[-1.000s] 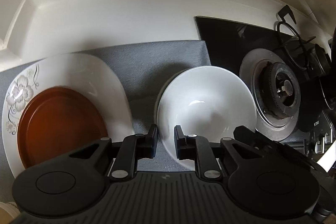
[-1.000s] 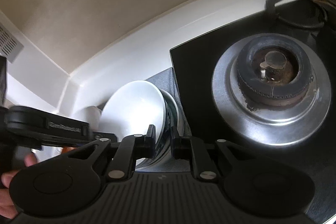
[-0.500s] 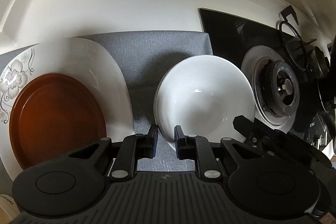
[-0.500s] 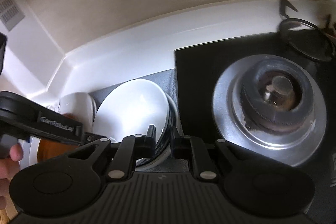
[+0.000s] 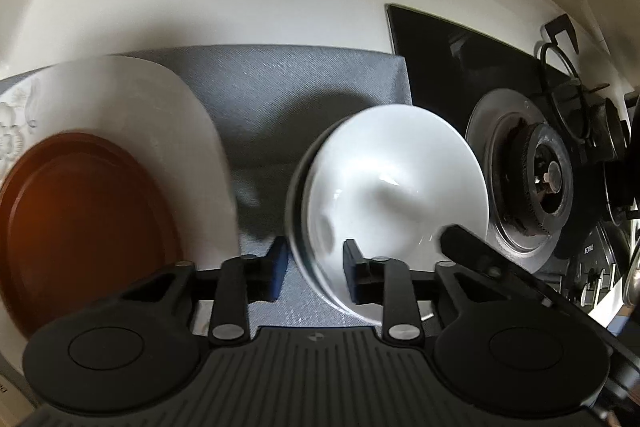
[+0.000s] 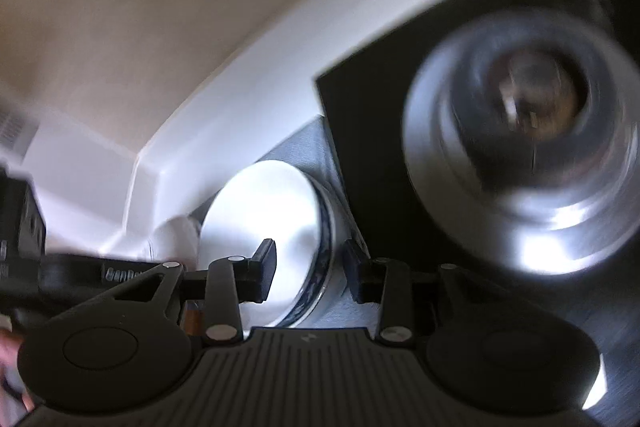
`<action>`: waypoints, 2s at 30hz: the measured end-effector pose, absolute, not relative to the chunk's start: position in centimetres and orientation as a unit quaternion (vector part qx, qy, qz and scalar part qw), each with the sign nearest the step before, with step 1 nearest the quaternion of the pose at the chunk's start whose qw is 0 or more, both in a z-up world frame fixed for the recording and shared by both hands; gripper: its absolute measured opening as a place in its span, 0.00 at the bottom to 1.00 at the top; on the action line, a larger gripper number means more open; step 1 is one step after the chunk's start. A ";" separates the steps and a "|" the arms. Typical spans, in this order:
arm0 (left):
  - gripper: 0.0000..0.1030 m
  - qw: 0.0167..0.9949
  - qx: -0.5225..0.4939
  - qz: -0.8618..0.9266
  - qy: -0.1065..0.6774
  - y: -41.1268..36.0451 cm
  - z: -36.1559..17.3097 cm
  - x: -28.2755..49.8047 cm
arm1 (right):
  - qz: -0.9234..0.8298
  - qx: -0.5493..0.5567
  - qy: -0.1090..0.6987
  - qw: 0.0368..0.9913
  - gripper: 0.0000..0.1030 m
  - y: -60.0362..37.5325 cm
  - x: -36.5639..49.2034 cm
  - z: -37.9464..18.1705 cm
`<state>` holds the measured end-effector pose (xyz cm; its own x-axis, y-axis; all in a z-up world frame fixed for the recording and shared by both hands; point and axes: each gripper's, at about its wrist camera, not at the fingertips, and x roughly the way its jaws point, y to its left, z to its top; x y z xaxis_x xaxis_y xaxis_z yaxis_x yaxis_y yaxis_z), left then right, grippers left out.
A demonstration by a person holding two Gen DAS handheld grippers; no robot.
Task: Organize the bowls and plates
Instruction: 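Lift the nested bowls off the mat with both tools, then carry the nested bowls with both tools toward the stacked plates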
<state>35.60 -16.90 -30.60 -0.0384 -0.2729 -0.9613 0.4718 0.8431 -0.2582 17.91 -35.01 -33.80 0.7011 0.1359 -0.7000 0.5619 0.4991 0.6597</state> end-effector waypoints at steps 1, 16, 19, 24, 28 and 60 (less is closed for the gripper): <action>0.30 0.690 0.072 -0.266 0.669 -17.0 -30.8 35.6 | -0.141 0.487 0.362 0.782 0.45 -34.8 18.1 -34.3; 0.25 0.712 0.113 -0.265 0.640 -17.0 -29.8 33.3 | -0.161 0.478 0.370 0.780 0.29 -33.6 17.3 -34.2; 0.25 0.718 0.107 -0.271 0.632 -16.5 -28.8 33.2 | -0.157 0.478 0.367 0.782 0.29 -33.5 17.2 -33.6; 0.25 0.732 0.105 -0.273 0.615 -15.5 -27.2 33.4 | -0.149 0.465 0.367 0.792 0.28 -32.9 17.8 -32.0; 0.25 0.739 0.095 -0.271 0.609 -14.3 -25.9 34.0 | -0.141 0.461 0.365 0.796 0.28 -32.1 18.8 -30.7; 0.27 0.775 -0.045 -0.047 0.628 21.2 -19.7 29.2 | 0.206 0.300 0.520 0.773 0.29 -2.6 29.3 -25.4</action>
